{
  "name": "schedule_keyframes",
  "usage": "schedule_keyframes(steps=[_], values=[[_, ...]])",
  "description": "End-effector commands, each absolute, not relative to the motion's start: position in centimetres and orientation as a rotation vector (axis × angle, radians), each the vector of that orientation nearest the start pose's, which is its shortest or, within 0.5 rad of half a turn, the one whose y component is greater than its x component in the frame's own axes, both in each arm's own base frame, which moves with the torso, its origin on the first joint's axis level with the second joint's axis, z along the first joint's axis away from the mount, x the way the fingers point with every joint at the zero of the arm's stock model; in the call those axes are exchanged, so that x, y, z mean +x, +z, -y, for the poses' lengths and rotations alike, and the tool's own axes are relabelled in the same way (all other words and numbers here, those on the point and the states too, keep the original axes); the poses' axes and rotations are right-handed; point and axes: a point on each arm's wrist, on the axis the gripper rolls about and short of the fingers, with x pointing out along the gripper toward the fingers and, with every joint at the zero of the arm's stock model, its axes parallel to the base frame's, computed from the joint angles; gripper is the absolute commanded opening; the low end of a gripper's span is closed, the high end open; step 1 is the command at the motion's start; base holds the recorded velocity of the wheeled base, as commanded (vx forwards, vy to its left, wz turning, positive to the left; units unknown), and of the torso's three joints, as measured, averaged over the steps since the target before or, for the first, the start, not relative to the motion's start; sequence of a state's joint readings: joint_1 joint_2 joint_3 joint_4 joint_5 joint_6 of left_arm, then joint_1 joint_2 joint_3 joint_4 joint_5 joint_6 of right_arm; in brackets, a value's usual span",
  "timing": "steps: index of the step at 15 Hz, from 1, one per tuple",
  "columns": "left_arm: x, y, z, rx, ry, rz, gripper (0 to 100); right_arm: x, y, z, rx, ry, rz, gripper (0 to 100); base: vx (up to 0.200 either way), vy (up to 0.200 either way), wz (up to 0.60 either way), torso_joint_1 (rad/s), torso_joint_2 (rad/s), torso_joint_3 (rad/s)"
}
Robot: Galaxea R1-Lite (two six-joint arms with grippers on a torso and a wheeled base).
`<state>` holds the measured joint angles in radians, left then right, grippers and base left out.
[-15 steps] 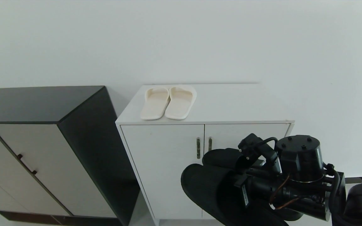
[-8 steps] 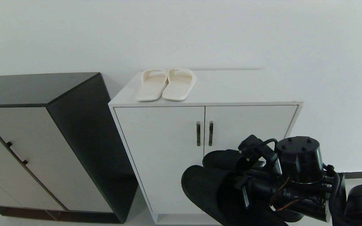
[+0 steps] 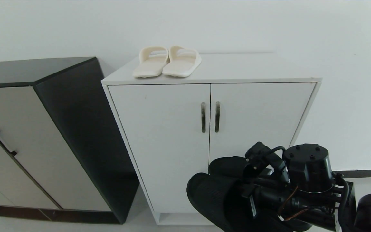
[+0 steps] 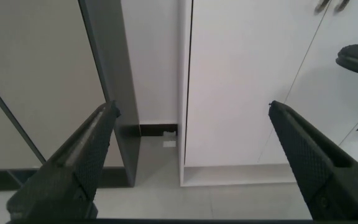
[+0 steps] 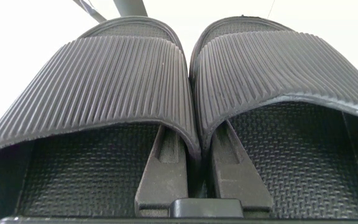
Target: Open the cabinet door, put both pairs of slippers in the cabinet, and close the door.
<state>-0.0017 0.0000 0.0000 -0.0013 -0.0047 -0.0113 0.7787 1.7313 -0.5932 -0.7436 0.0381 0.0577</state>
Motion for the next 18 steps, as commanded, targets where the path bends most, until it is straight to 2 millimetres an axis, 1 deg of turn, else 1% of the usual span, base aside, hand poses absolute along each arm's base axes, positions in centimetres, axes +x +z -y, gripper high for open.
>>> schedule_keyframes(steps=[1, 5, 9, 13, 16, 18], values=[[-2.28, 7.56, 0.01, -0.012, -0.006, 0.001, 100, 20.11, 12.82, -20.11, -0.097, 0.798, -0.406, 0, 0.0, 0.0, 0.0, -0.115, 0.46, 0.344], [-2.28, 7.56, 0.0, -0.015, -0.005, 0.001, 100, 20.13, 13.02, -20.13, -0.088, 0.799, -0.388, 0, 0.0, 0.0, 0.0, -0.085, 0.46, 0.356], [-2.28, 7.56, 0.0, -0.014, -0.005, 0.002, 100, 20.06, 12.81, -20.06, -0.091, 0.798, -0.395, 0, 0.0, 0.0, 0.0, -0.027, 0.4, 0.369], [-2.28, 7.56, 0.01, -0.014, -0.006, 0.001, 100, 20.08, 12.56, -20.08, -0.094, 0.798, -0.404, 0, 0.0, 0.0, 0.0, -0.001, 0.08, 0.071], [-2.27, 7.54, 0.02, -0.014, -0.012, -0.003, 100, 19.96, 12.42, -20.04, -0.093, 0.805, -0.398, 0, 0.2, 0.0, 0.0, -0.002, 0.01, 0.017], [-2.28, 7.56, 0.01, -0.015, -0.006, 0.001, 100, 19.84, 12.33, -20.04, -0.083, 0.811, -0.363, 0, 0.2, 0.0, 0.0, 0.0, 0.0, 0.005]])
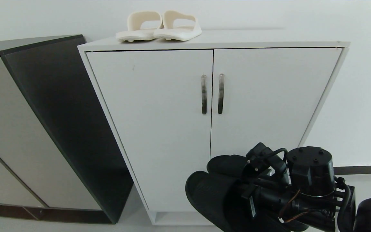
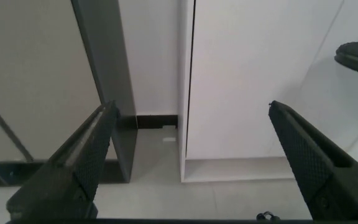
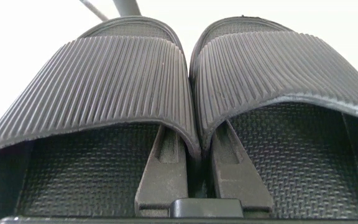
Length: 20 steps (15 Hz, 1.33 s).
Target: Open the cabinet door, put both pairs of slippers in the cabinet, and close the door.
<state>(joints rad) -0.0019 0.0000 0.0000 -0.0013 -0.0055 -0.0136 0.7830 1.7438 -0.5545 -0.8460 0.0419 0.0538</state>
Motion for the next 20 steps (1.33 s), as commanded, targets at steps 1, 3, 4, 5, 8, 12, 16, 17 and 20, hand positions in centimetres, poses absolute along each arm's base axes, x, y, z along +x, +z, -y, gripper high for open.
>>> schedule_keyframes(steps=[1, 3, 4, 5, 8, 12, 16, 17, 20], values=[[-2.3, 7.6, 0.0, -0.012, -0.006, 0.001, 100, 19.7, 12.2, -19.9, -0.086, 0.815, -0.358, 0, 0.0, 0.0, 0.0, 0.0, 0.0, 0.0], [-2.3, 7.6, 0.0, -0.003, -0.012, 0.0, 100, 19.3, 12.1, -19.9, -0.095, 0.846, -0.357, 0, 0.0, 0.0, 0.0, 0.0, 0.0, 0.0], [-2.3, 7.6, 0.0, 0.006, -0.014, -0.001, 100, 19.2, 12.1, -19.9, -0.097, 0.855, -0.359, 0, 0.0, 0.0, 0.0, 0.0, 0.0, 0.0], [-1.6, 7.9, 0.1, 0.063, -0.036, -0.083, 100, 18.9, 12.2, -20.0, -0.096, 0.873, -0.358, 0, 0.0, 0.0, 0.0, 0.0, 0.0, 0.0], [0.7, 15.1, 0.6, 0.018, -0.296, -0.11, 100, 18.2, 12.2, -19.7, -0.089, 0.943, -0.366, 0, 0.0, 0.0, 0.0, 0.0, 0.0, 0.0], [10.5, 22.6, 1.5, 0.014, -0.572, -0.22, 100, 18.2, 12.2, -19.7, -0.087, 0.942, -0.362, 0, 0.0, 0.0, 0.0, 0.0, 0.0, 0.0], [14.1, 24.0, 7.3, 0.013, -0.937, -0.217, 100, 18.3, 12.1, -19.7, -0.087, 0.943, -0.363, 0, 0.0, 0.0, 0.0, 0.0, 0.0, 0.0], [14.1, 25.1, 9.2, -0.035, -1.028, -0.224, 100, 18.3, 12.1, -19.7, -0.088, 0.942, -0.365, 0, 0.0, 0.0, 0.0, 0.0, 0.0, 0.0], [15.5, 27.8, 13.8, -0.151, -1.176, -0.268, 100, 18.3, 12.0, -19.8, -0.09, 0.942, -0.365, 0, 0.0, 0.0, 0.0, 0.0, 0.0, 0.0]])
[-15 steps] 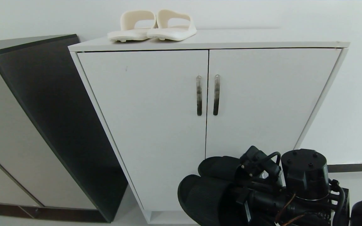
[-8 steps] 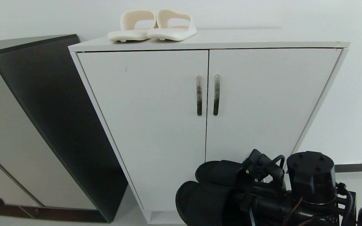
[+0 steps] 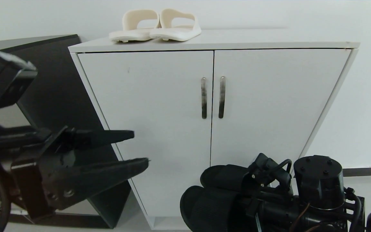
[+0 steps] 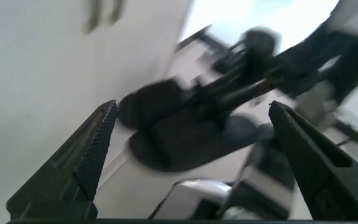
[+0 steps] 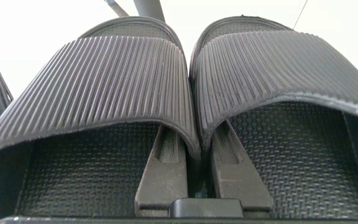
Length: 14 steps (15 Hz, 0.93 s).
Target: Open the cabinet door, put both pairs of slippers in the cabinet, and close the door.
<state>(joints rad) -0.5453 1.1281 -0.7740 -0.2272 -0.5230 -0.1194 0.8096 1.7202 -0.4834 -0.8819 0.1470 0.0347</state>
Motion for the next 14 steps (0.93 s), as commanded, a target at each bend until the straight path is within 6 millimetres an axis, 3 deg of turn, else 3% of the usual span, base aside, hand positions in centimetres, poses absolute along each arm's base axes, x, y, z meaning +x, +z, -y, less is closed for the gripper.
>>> schedule_keyframes(steps=[1, 4, 9, 14], values=[[16.5, 27.7, 15.2, -0.151, -1.197, -0.283, 100, 18.4, 12.0, -19.8, -0.089, 0.942, -0.368, 0, 0.0, 0.0, 0.0, 0.0, 0.0, 0.0], [18.8, 27.7, 18.4, -0.165, -1.239, -0.235, 100, 18.4, 11.9, -19.7, -0.09, 0.938, -0.374, 0, 0.0, 0.0, 0.0, 0.0, 0.0, 0.0], [21.6, 29.1, 20.9, -0.2, -1.237, -0.204, 100, 18.4, 12.0, -19.6, -0.09, 0.931, -0.365, 0, 0.0, 0.0, 0.0, 0.0, 0.0, 0.0], [21.8, 29.1, 23.5, -0.202, -1.065, -0.178, 100, 18.4, 12.1, -19.6, -0.089, 0.928, -0.363, 0, 0.0, 0.0, 0.0, 0.0, 0.0, 0.0]])
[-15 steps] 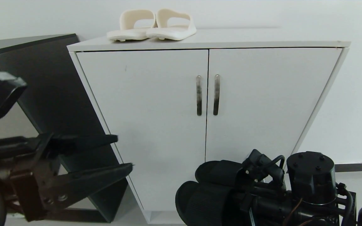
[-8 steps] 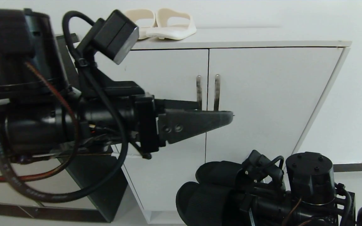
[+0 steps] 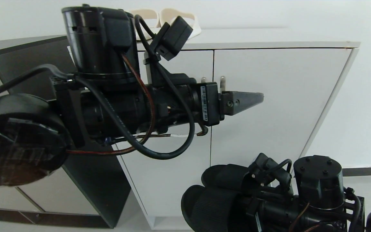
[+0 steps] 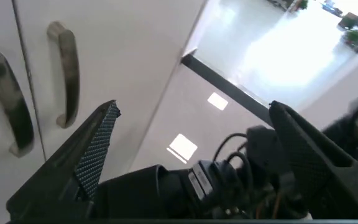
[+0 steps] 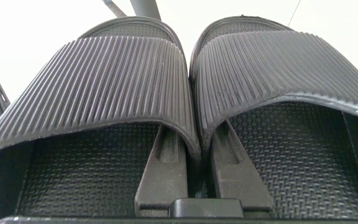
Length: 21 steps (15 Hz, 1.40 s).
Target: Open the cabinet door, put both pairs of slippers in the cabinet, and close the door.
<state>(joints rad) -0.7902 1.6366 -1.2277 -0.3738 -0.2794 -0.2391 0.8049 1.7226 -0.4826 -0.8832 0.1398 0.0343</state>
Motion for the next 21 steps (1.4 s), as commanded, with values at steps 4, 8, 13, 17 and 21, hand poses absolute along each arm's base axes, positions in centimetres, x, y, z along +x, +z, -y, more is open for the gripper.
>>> schedule_keyframes(steps=[4, 8, 13, 17, 21], values=[[23.1, 29.4, 24.3, -0.208, -0.96, -0.154, 100, 18.4, 11.9, -19.6, -0.091, 0.926, -0.369, 0, 0.0, 0.0, 0.0, 0.0, 0.0, 0.0], [23.4, 29.2, 24.1, -0.205, -0.918, -0.157, 100, 18.5, 11.9, -19.6, -0.092, 0.926, -0.372, 0, 0.0, 0.0, 0.0, 0.0, 0.0, 0.0], [24.7, 28.6, 23.9, -0.201, -0.882, -0.169, 100, 18.5, 11.9, -19.6, -0.092, 0.926, -0.372, 0, 0.0, 0.0, 0.0, 0.0, 0.0, 0.0], [25.4, 28.2, 24.3, -0.202, -0.887, -0.179, 100, 18.5, 11.7, -19.6, -0.093, 0.93, -0.377, 0, 0.0, 0.0, 0.0, 0.0, 0.0, 0.0], [25.9, 28.1, 24.8, -0.207, -0.935, -0.187, 100, 18.3, 11.6, -19.5, -0.095, 0.936, -0.384, 0, 0.0, 0.0, 0.0, 0.0, 0.0, 0.0]])
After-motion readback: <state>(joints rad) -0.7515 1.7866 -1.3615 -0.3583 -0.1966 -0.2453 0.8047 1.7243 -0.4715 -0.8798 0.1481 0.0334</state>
